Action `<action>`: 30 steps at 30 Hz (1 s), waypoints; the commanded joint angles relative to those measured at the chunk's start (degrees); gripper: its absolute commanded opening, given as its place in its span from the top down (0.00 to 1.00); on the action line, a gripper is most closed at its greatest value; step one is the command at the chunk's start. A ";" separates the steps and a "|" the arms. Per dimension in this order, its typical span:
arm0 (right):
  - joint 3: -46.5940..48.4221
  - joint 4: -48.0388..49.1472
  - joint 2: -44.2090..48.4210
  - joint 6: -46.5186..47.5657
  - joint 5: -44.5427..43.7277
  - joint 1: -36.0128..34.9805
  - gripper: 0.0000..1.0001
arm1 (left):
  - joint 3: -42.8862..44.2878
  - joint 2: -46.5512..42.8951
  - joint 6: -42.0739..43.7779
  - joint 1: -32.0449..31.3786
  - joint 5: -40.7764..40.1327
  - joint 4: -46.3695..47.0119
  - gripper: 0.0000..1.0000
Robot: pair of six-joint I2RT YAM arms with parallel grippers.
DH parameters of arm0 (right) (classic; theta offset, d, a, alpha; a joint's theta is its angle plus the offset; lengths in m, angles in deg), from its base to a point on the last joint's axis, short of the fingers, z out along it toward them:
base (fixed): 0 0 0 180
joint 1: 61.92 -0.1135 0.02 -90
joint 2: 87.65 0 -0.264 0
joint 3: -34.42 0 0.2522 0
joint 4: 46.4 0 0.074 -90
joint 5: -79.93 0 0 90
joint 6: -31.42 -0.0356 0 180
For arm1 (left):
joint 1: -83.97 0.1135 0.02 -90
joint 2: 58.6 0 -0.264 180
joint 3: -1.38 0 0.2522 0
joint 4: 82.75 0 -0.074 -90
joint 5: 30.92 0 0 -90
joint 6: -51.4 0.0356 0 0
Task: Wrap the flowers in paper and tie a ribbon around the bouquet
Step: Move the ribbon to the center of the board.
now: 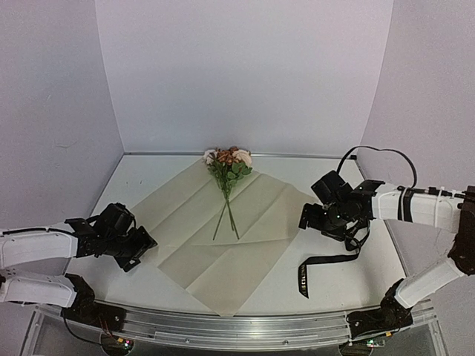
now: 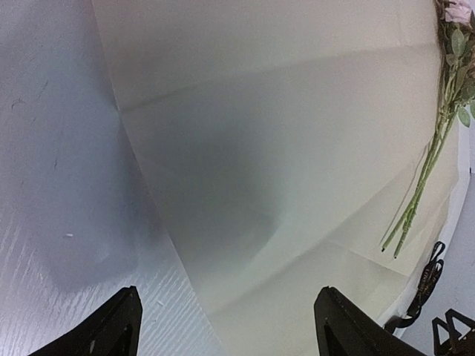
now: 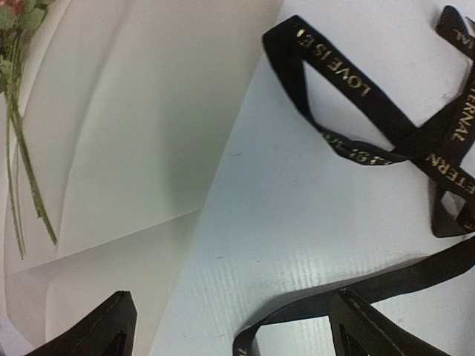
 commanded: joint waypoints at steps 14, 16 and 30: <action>-8.92 22.58 -0.97 -11.03 7.65 -11.51 0.04 | -9.49 -1.33 2.07 3.39 5.51 21.70 0.21; -10.29 24.18 -0.77 -12.25 7.66 -12.60 0.04 | -10.83 -2.08 1.30 3.39 6.12 24.48 0.22; -17.13 33.56 1.28 -17.03 6.21 -16.84 0.04 | -11.38 0.05 -4.12 3.40 11.72 30.60 0.48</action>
